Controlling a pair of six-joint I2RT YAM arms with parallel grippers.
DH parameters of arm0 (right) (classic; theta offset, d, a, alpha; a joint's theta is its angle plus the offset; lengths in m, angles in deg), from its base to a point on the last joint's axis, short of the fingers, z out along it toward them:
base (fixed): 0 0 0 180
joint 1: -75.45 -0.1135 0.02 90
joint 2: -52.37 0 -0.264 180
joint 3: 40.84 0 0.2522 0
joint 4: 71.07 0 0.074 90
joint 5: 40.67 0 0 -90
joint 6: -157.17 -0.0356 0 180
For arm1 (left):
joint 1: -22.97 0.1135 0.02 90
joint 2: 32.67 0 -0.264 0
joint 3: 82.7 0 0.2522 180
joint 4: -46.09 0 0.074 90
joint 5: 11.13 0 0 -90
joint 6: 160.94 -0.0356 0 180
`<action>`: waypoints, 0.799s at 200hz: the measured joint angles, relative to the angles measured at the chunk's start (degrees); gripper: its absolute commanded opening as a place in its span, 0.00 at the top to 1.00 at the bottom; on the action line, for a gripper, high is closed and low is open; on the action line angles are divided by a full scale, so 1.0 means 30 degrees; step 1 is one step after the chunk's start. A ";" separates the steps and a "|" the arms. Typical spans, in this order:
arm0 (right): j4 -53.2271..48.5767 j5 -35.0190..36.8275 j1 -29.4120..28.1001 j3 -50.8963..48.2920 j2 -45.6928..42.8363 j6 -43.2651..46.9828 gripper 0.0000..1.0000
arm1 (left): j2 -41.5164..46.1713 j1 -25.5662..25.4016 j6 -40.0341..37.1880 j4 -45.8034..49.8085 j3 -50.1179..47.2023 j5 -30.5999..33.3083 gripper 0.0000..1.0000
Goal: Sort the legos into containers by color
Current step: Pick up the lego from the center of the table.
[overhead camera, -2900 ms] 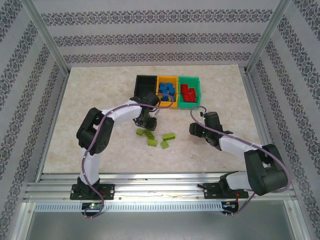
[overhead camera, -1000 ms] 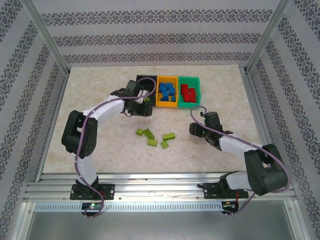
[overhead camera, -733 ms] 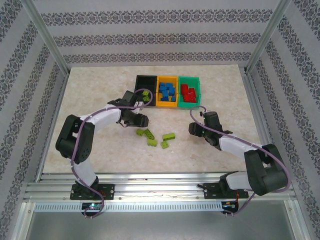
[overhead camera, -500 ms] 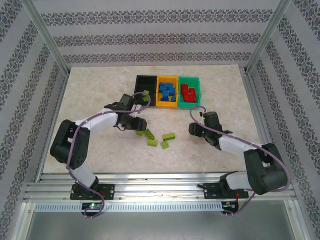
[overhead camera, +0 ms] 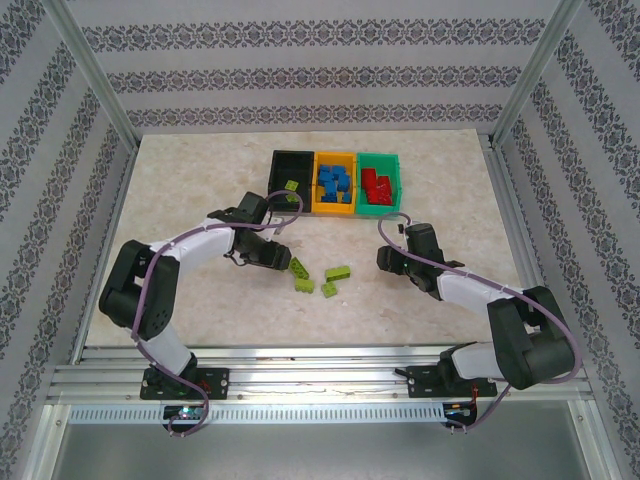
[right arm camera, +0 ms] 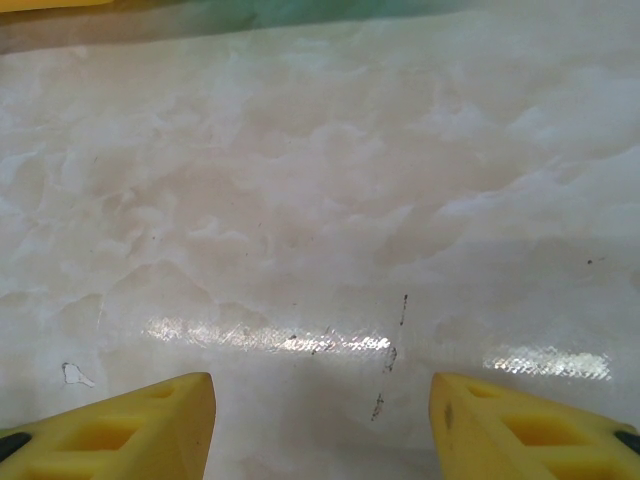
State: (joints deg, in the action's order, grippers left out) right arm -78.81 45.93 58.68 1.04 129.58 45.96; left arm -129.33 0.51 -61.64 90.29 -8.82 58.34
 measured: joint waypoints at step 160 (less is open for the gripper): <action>-0.0073 0.0146 -0.0124 0.0117 0.0073 0.0066 0.40 | -0.2718 -0.2004 -0.1902 0.3002 0.2812 0.3585 0.57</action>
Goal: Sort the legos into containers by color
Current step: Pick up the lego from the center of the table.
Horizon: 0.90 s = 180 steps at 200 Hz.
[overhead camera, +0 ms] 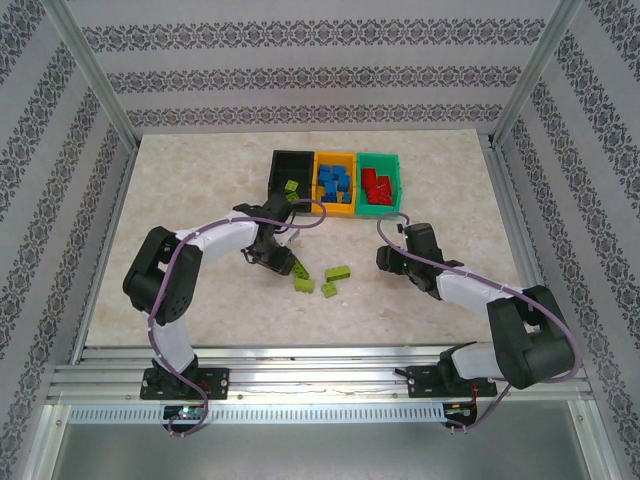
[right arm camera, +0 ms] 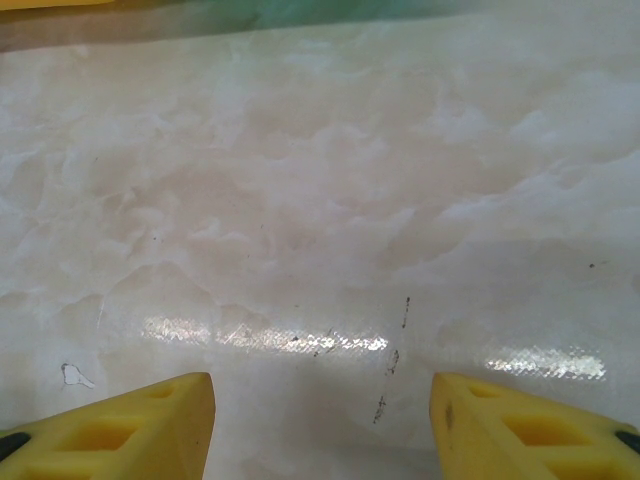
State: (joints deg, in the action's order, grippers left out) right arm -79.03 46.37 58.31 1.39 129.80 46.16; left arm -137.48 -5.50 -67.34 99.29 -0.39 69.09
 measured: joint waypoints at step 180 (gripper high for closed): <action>0.0007 0.0066 0.0000 0.0000 0.0000 0.0000 0.40 | -0.2361 0.1188 0.1246 0.0189 0.8939 0.1348 0.67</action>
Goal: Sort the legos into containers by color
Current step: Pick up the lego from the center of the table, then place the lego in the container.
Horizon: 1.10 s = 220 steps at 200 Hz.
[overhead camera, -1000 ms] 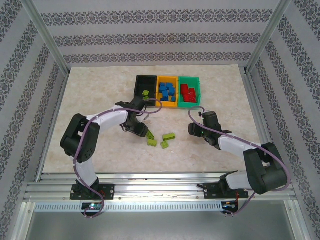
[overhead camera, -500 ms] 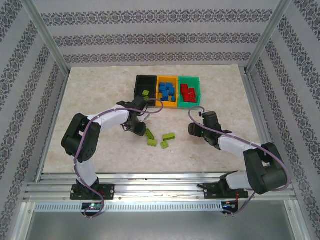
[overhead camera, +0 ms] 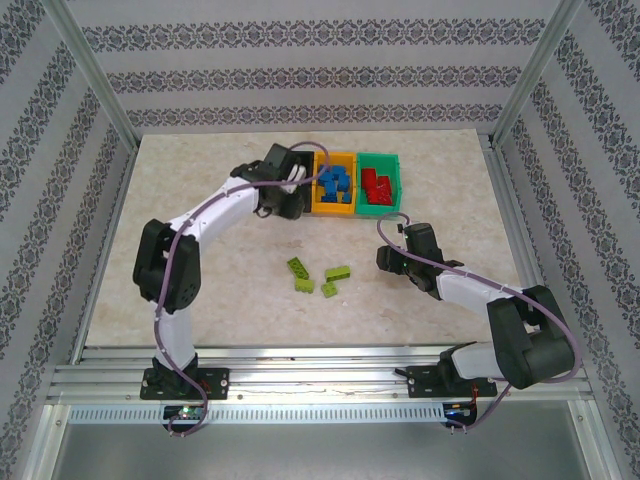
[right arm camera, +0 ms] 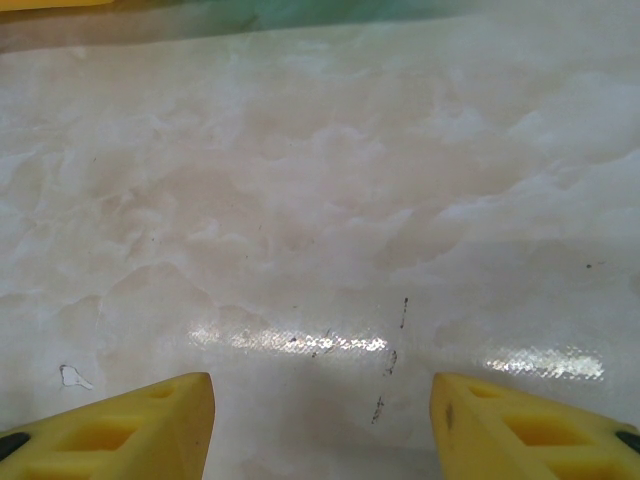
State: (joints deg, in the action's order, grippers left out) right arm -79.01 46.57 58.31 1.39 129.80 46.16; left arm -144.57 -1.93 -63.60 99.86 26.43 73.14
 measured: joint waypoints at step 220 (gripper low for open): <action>0.0007 0.0000 0.0000 0.0000 -0.0007 0.0000 0.40 | -0.7584 0.2470 0.0984 0.1894 1.0316 -0.1275 0.48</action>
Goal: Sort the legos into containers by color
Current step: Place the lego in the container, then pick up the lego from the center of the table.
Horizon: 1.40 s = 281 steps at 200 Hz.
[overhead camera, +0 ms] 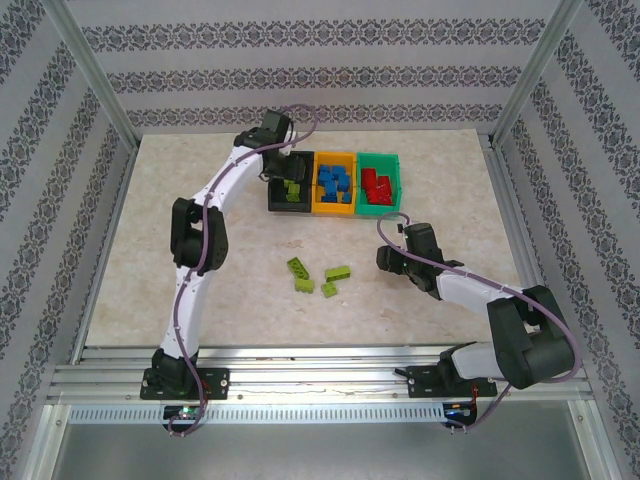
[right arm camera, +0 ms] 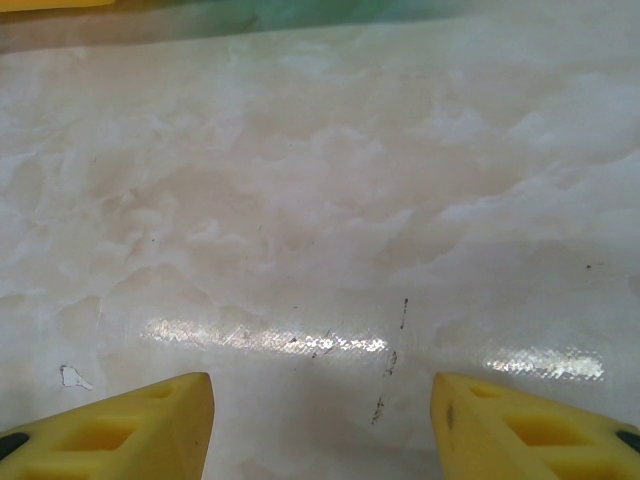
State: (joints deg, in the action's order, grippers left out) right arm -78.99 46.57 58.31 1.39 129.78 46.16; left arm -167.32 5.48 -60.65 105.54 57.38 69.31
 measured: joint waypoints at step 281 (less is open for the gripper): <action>-0.4794 -0.3614 -0.4313 0.4371 0.2208 -0.1749 0.30 | 1.0535 0.1370 -0.0277 -0.1566 -1.2925 -0.3898 0.45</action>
State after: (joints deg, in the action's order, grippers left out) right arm -93.37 35.73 45.37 14.50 136.40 40.91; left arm -135.71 9.59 -61.48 100.84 18.61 57.62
